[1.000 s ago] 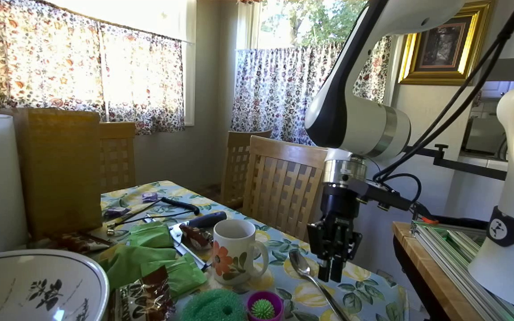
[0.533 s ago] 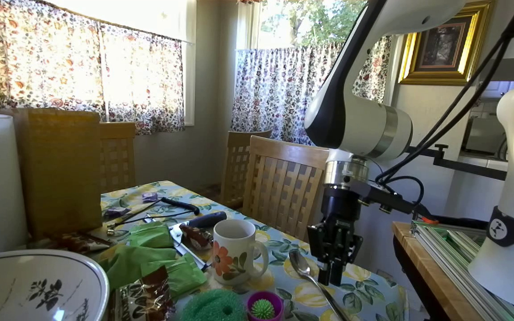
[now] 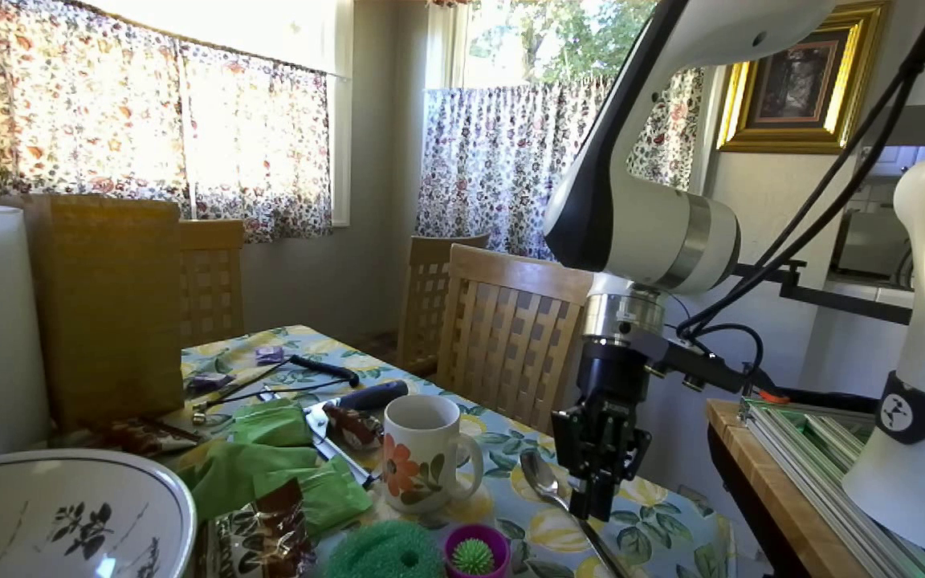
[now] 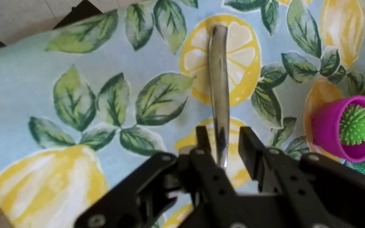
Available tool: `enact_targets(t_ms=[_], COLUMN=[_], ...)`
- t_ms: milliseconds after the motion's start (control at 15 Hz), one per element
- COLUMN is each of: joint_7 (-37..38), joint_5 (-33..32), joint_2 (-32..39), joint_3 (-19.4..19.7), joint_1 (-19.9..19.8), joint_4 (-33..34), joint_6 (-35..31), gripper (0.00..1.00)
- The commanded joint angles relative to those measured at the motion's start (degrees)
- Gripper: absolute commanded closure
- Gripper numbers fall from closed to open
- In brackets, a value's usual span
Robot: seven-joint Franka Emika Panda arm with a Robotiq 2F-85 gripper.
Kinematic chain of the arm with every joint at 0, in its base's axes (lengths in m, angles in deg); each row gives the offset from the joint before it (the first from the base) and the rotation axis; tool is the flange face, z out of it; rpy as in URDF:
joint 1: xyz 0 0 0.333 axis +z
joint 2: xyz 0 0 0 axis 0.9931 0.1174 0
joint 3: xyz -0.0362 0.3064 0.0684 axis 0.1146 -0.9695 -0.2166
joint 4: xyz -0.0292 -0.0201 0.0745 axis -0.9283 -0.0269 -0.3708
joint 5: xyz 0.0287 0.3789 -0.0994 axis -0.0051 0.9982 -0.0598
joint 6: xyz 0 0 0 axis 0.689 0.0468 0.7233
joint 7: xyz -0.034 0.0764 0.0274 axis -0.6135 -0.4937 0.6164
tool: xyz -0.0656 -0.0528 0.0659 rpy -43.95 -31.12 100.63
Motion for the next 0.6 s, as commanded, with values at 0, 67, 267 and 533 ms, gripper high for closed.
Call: enact_targets(t_ms=[0, 67, 267, 533], joint_7=[-3.7, -3.9, -4.1, -4.7], joint_5=[2.6, 2.7, 3.4, 4.5], joint_2=[2.5, 2.8, 3.2, 3.2], joint_3=[-0.3, -0.4, -0.4, -1.0], joint_1=[0.1, 0.1, 0.2, 0.6], joint_4=[1.3, 1.3, 1.7, 2.1], joint_6=[-1.6, -1.9, -2.4, -2.8], gripper=[0.69, 0.74, 0.74, 0.74])
